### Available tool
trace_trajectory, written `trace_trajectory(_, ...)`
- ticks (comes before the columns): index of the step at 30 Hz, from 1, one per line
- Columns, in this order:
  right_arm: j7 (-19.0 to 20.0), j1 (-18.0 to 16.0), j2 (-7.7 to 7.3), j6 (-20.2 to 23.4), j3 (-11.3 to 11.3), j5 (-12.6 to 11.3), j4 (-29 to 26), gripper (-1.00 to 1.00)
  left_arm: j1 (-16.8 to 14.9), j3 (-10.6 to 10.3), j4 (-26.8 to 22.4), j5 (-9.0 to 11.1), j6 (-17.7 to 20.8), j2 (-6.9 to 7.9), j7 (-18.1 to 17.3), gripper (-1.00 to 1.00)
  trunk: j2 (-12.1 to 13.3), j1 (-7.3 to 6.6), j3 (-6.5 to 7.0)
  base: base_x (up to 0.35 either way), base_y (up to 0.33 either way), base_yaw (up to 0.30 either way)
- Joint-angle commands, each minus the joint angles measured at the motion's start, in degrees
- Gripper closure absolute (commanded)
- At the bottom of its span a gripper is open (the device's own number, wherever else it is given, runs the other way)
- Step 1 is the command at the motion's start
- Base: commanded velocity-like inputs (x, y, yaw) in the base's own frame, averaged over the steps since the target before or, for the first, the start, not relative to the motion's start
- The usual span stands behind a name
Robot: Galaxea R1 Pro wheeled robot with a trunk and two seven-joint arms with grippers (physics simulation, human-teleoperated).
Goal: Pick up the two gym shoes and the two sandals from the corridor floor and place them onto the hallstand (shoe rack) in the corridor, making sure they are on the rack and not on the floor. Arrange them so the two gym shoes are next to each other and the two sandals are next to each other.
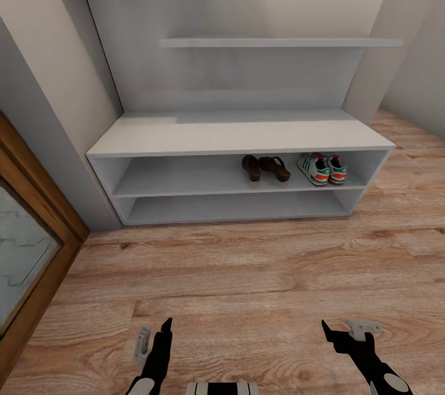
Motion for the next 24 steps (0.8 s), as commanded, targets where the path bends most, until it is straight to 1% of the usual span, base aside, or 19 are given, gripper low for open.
trace_trajectory(1,0.00,-0.01,0.00,0.01,0.00,0.00,-0.01,-1.00,-0.09,-0.05,-0.12,-0.59,-0.02,0.00,0.03,-1.00,0.00,0.00,0.00,0.000,0.000,0.000)
trace_trajectory(4,0.00,-0.02,0.00,-0.01,0.00,0.00,0.00,-1.00,-0.25,0.03,-0.41,-1.58,0.03,0.00,-0.05,-1.00,0.00,0.00,0.00,0.000,0.000,0.000)
trace_trajectory(6,0.00,-0.03,0.00,0.01,0.00,0.00,0.00,-1.00,-0.32,0.33,-0.54,-1.49,0.08,0.00,-0.13,-1.00,0.00,0.00,0.00,0.000,0.000,0.000)
trace_trajectory(8,0.00,-0.03,0.00,0.00,0.00,0.00,0.01,-1.00,-0.36,0.97,-0.59,-0.75,0.11,0.00,-0.19,-1.00,0.00,0.00,0.00,0.000,0.000,0.000)
trace_trajectory(12,0.00,-0.03,0.00,-0.02,0.00,0.00,-0.04,-1.00,-0.08,2.46,0.29,1.57,0.13,0.00,-0.05,-1.00,0.00,0.00,0.00,0.000,0.000,0.000)
trace_trajectory(14,0.00,-0.04,0.00,-0.02,0.00,0.00,-0.04,-1.00,0.82,2.73,1.65,1.91,0.22,0.67,-0.15,-1.00,0.00,0.00,0.00,0.000,0.000,0.000)
trace_trajectory(17,0.03,-0.01,0.00,-0.02,0.00,0.00,-0.05,-1.00,2.22,2.63,3.91,1.75,0.29,1.34,-0.32,-1.00,0.00,0.00,0.00,0.000,0.000,0.000)
trace_trajectory(19,0.05,0.01,-0.03,-0.03,0.00,0.00,-0.09,-1.00,2.55,2.52,4.41,1.72,0.31,1.20,-0.40,-1.00,0.00,0.00,0.00,0.000,0.000,0.000)
trace_trajectory(21,0.07,-0.01,-0.06,-0.02,0.00,0.00,-0.15,-1.00,2.82,2.43,4.58,1.71,0.32,0.59,-0.47,-1.00,0.00,0.00,0.00,0.000,0.000,0.000)
trace_trajectory(24,0.08,0.02,-0.07,-0.04,0.00,0.00,-0.18,-1.00,2.91,2.38,3.46,1.71,0.37,0.00,-0.94,-1.00,0.00,0.00,0.00,0.000,0.000,0.000)
